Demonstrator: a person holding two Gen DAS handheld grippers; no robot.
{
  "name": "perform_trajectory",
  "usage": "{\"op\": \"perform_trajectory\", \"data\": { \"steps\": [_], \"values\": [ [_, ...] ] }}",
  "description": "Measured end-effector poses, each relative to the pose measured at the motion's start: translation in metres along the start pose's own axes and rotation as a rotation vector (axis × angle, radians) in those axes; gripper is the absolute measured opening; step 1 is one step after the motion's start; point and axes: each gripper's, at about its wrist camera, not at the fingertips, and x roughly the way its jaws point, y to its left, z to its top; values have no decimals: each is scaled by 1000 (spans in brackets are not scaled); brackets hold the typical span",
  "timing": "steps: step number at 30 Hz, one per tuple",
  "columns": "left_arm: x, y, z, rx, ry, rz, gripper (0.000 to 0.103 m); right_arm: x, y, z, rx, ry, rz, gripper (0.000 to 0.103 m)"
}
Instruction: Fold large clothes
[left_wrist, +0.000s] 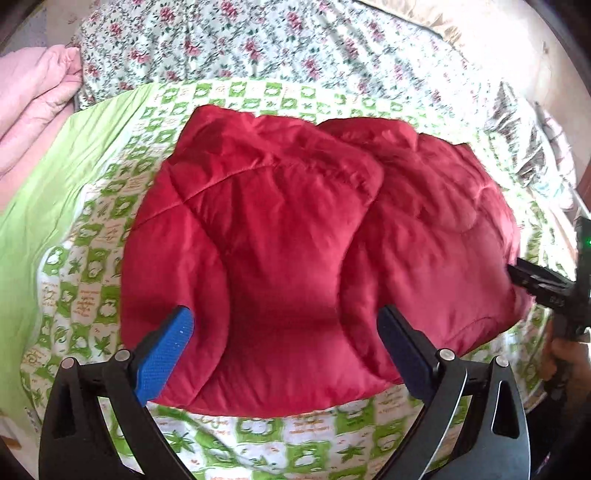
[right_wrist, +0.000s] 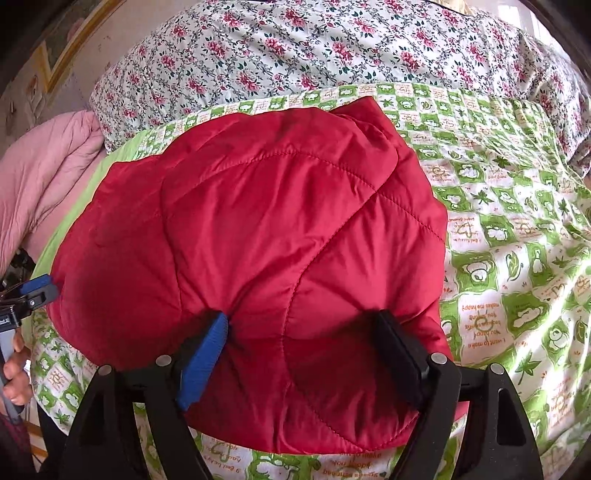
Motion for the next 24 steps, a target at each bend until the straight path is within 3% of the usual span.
{"op": "perform_trajectory", "data": {
  "steps": [2,5,11,15,19,24],
  "values": [
    [19,6,-6,-23,68,4,101,1,2,1,-6,-6,-4,83],
    [28,11,-7,-58,88,-15,103,0,1,1,-19,-17,-7,83],
    [30,8,-6,-51,94,11,103,-23,11,6,-27,-38,-74,82],
    [28,2,-9,-48,85,23,103,-47,33,12,-73,-98,-13,79],
    [27,3,-10,-45,83,37,103,-36,47,18,-109,-65,23,79],
    [24,0,-10,-33,76,54,103,-5,44,15,-101,-1,0,82]
  ]
}}
